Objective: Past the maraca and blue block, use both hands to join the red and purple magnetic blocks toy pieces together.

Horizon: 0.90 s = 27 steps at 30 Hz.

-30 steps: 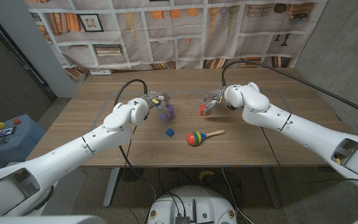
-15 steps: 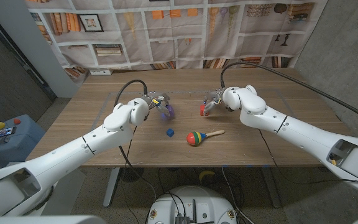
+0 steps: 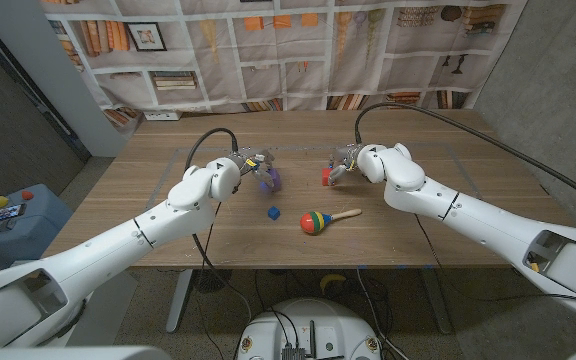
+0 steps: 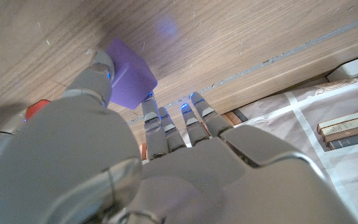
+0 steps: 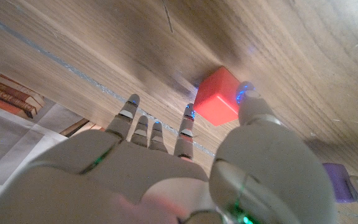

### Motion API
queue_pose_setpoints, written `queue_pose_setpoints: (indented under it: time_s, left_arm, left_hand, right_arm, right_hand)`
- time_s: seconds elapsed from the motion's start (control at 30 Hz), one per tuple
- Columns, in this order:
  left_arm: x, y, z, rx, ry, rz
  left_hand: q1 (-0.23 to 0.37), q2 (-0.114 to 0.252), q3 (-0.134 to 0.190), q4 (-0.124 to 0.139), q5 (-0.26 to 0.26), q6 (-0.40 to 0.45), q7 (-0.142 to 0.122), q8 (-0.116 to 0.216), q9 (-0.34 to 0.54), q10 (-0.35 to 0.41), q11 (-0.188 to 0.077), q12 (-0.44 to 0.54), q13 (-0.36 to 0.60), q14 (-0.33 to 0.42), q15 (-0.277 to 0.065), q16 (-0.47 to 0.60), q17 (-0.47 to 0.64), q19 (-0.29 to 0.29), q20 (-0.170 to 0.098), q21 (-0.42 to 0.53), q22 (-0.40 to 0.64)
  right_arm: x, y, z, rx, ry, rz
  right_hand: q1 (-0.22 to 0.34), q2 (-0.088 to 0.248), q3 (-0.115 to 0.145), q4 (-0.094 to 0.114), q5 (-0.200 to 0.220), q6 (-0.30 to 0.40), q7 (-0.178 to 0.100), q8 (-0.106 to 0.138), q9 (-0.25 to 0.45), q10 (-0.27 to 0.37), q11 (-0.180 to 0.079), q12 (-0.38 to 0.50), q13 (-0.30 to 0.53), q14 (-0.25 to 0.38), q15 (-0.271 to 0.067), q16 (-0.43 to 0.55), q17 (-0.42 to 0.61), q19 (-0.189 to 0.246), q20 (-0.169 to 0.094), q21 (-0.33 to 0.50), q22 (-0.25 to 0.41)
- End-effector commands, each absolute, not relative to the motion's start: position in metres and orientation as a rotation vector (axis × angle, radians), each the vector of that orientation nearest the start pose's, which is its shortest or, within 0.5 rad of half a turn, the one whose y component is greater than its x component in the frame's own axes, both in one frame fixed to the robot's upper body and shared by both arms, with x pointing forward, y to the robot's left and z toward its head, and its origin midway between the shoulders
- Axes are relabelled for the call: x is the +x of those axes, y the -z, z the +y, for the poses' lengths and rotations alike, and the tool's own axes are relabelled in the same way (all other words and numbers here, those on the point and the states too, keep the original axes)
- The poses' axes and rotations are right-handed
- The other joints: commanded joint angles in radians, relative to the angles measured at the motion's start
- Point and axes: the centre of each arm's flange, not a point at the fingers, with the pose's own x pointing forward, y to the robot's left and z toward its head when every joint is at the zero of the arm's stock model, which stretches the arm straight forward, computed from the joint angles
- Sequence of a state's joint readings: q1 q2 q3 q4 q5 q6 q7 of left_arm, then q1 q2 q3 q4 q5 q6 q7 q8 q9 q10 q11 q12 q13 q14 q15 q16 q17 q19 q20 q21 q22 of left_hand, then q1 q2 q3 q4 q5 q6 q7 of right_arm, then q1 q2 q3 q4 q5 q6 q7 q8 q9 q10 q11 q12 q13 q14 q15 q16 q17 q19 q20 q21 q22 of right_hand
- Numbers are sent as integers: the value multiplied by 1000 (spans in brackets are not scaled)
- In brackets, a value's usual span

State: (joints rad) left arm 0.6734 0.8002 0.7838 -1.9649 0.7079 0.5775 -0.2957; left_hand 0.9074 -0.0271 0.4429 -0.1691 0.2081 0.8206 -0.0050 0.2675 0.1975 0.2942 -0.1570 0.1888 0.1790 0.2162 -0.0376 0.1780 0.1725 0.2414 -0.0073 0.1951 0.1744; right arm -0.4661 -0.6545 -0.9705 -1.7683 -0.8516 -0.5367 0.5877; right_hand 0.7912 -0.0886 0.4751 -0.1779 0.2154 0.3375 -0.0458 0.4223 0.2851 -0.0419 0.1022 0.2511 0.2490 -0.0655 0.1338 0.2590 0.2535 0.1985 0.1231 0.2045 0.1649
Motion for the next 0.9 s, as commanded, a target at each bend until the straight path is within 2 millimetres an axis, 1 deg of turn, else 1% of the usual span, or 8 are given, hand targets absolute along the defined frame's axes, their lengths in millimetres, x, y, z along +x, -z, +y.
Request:
queue_pose_setpoints:
  time_s: [0.03, 0.1, 0.2, 0.37, 0.53, 0.63, 0.77, 0.9]
  left_arm:
    - [585, -22, 176, 1582, 7, -383]
    - [585, -22, 176, 1583, 6, -382]
    - [586, -22, 176, 1580, 6, -383]
    - [588, -22, 176, 1578, 5, -383]
    - [588, -22, 175, 1577, 9, -384]
    - [589, -22, 175, 1577, 10, -382]
    - [589, -22, 174, 1576, 11, -384]
    - [589, -23, 173, 1569, 2, -393]
  left_hand:
    - [5, 17, -2, 2, 7, 131, -69, 4, 4, -2, -4, 5, 2, -4, -53, 6, 1, -6, -1, 1, 4]
    - [6, 18, -2, 1, 7, 131, -69, 3, 4, -2, -2, 5, 2, -4, -53, 6, 1, -6, -1, 1, 4]
    - [6, 19, -3, 1, 8, 132, -69, 3, 4, -1, -3, 6, 2, -4, -52, 6, 1, -6, -1, 1, 4]
    - [7, 20, -4, 1, 8, 131, -69, 1, 5, -1, -3, 5, 2, -4, -52, 5, 1, -6, -1, 2, 4]
    - [7, 21, -5, 1, 8, 133, -68, 0, 5, 0, -3, 6, 2, -4, -51, 6, 1, -6, -1, 2, 4]
    - [8, 21, -5, 1, 9, 133, -68, -1, 5, -1, -3, 5, 2, -4, -51, 6, 1, -7, -1, 2, 4]
    - [8, 22, -6, 1, 9, 134, -69, -2, 6, -2, -3, 5, 2, -4, -50, 5, 1, -6, -1, 2, 4]
    - [9, 23, -7, 1, 9, 134, -69, -3, 6, -1, -4, 5, 2, -4, -50, 5, 1, -6, -1, 2, 4]
  right_arm:
    - [621, -12, -123, -1772, -127, -268]
    - [621, -12, -123, -1769, -120, -275]
    - [621, -12, -124, -1765, -114, -282]
    - [622, -11, -124, -1755, -103, -297]
    - [624, -11, -125, -1756, -91, -296]
    - [625, -10, -125, -1749, -88, -297]
    - [625, -10, -126, -1739, -71, -312]
    - [624, -11, -126, -1732, -65, -314]
  right_hand:
    - [19, 3, 5, 1, -17, 56, -2, 35, 9, 29, -2, 9, 6, 20, -6, 10, 3, 21, -5, 1, 4]
    - [30, 2, 3, 3, -25, 96, -6, 59, 14, 47, -9, 13, 6, 33, -15, 16, 5, 36, -12, 2, 4]
    - [39, 4, 4, 4, -28, 113, -19, 71, 17, 55, -14, 14, 7, 41, -23, 19, 6, 41, -14, 1, 4]
    - [63, 8, 3, 5, -33, 180, -42, 111, 24, 85, -31, 19, 8, 58, -35, 26, 9, 58, -24, -1, 4]
    - [79, 14, 4, 6, -35, 218, -64, 131, 22, 102, -52, 21, 8, 69, -45, 32, 12, 72, -30, -1, 4]
    - [85, 18, 3, 7, -35, 237, -78, 141, 21, 106, -54, 20, 8, 76, -51, 35, 14, 80, -33, 0, 4]
    - [96, 31, 4, 11, -35, 278, -111, 161, 17, 124, -73, 22, 6, 89, -63, 42, 18, 95, -41, 1, 4]
    - [104, 44, 5, 13, -34, 296, -119, 170, 14, 145, -82, 26, 4, 106, -78, 51, 21, 105, -48, 1, 5]
